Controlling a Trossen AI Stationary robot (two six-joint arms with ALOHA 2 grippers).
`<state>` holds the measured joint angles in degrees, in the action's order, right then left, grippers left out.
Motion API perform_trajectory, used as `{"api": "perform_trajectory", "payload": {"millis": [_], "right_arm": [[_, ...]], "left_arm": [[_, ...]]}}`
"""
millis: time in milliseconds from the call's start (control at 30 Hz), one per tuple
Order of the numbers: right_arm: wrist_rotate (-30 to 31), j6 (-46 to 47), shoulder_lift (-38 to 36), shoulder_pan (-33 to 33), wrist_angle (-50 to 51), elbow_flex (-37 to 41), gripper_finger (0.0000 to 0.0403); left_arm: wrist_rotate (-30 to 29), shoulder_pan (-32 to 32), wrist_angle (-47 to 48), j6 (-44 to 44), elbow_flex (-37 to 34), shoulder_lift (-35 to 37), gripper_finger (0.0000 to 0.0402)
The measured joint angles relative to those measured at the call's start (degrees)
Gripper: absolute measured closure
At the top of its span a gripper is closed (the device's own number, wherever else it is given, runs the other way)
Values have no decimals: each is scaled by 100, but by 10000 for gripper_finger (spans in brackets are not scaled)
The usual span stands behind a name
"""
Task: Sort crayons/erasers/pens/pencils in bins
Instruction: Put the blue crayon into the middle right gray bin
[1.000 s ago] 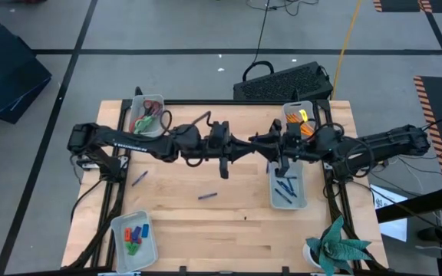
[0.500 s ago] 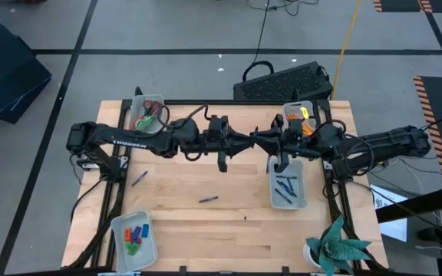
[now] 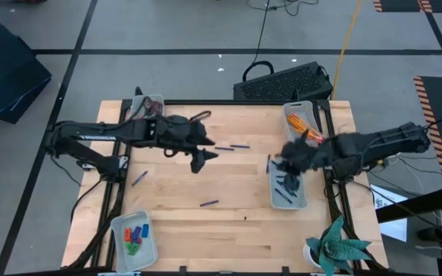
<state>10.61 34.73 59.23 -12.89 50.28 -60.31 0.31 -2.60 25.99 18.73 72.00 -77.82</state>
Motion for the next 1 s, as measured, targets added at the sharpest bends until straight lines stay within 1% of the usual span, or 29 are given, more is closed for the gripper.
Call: {"api": "perform_trajectory", "payload": {"millis": [33,100,200,300,400,467,500,567,633,700,733,800,867,933,1000], "right_arm": [[51,413,-10,-146,-28,234,383],[127,1192,-27,-412,-128,759,383],[103,2015,20,-579,-526,1450,383],[-39,2433,186,-598,-543,1894,383],[-74,2429,405,-598,-518,1980,383],[-147,2259,555,-587,-527,1987,375],[-173,2145,617,-585,-519,1991,363],[-185,1826,703,-585,-560,1991,327],[-195,1437,717,-583,-494,1991,285],[-420,1225,682,-583,-310,1898,251],[-499,1230,670,-588,-152,1753,240],[-592,1267,665,-766,247,1383,233],[-488,1342,723,-1032,650,969,239],[-273,1431,740,-1325,676,601,252],[53,1559,734,-1579,496,299,264]], "left_arm": [[-74,17,170,84,-6,-8,170],[-296,101,227,325,3,-70,178],[-500,353,231,458,5,-131,202],[-797,725,67,563,10,-261,229],[-1176,1157,-9,720,16,-497,242],[-1333,1475,142,1002,1,-669,241],[-1390,1626,103,1152,-2,-807,238],[-1509,1912,-20,1452,11,-1073,225],[-1638,2130,89,1626,3,-1368,208],[-1640,2280,97,1779,9,-1682,190],[-1590,2350,249,1856,6,-1831,183],[-1554,2438,340,2035,-1,-2152,174],[-1544,2509,444,2105,3,-2461,175],[-1554,2560,388,1989,-2,-2767,183],[-1734,2613,342,1848,0,-3002,195]]}}
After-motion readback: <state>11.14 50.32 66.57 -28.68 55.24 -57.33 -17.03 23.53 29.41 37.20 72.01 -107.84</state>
